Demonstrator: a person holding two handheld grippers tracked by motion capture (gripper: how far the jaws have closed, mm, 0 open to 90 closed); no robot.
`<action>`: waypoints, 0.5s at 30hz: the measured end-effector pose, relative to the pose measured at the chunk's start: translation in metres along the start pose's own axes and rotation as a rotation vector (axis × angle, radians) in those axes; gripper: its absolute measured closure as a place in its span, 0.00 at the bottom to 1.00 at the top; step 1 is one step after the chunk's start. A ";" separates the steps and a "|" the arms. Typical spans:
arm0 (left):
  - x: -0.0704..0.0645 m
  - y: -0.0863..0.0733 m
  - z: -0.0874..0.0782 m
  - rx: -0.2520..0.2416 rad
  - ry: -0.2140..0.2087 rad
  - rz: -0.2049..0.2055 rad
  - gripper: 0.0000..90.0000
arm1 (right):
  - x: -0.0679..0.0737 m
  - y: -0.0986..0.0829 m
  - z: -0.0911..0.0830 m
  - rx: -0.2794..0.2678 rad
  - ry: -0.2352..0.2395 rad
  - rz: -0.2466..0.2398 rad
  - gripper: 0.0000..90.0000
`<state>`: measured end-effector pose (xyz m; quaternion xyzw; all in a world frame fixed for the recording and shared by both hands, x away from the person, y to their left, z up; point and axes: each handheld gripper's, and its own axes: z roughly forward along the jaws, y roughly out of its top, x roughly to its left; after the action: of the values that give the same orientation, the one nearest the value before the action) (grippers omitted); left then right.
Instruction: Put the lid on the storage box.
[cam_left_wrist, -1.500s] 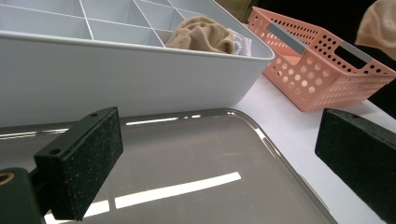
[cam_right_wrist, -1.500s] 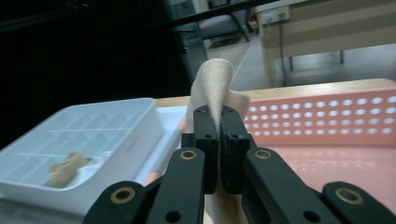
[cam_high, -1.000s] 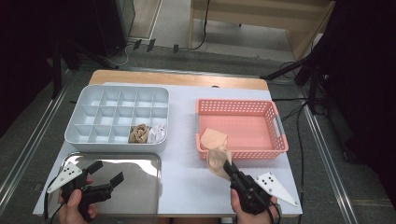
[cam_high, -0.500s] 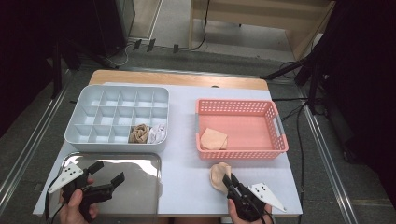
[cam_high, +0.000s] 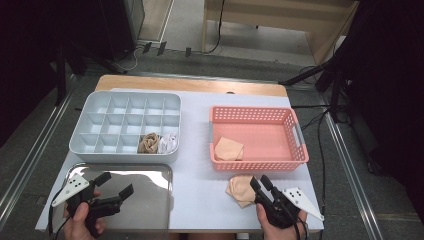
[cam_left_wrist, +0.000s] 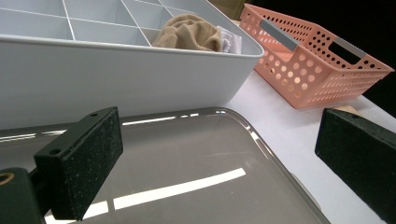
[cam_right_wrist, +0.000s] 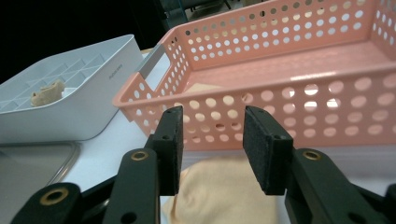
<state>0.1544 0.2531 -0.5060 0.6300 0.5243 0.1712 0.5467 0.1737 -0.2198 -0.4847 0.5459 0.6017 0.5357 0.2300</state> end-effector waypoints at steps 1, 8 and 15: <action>0.000 0.000 0.000 0.000 -0.001 0.000 0.02 | 0.001 0.004 0.003 0.000 -0.002 -0.010 0.65; 0.001 0.001 -0.002 -0.005 0.002 0.001 0.02 | 0.003 0.028 0.025 -0.004 0.015 -0.030 0.62; 0.004 0.001 -0.002 -0.008 0.003 -0.004 0.02 | 0.004 0.046 0.043 0.012 0.009 -0.061 0.60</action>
<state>0.1545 0.2576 -0.5056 0.6267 0.5255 0.1731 0.5488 0.2285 -0.2075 -0.4559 0.5263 0.6222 0.5273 0.2406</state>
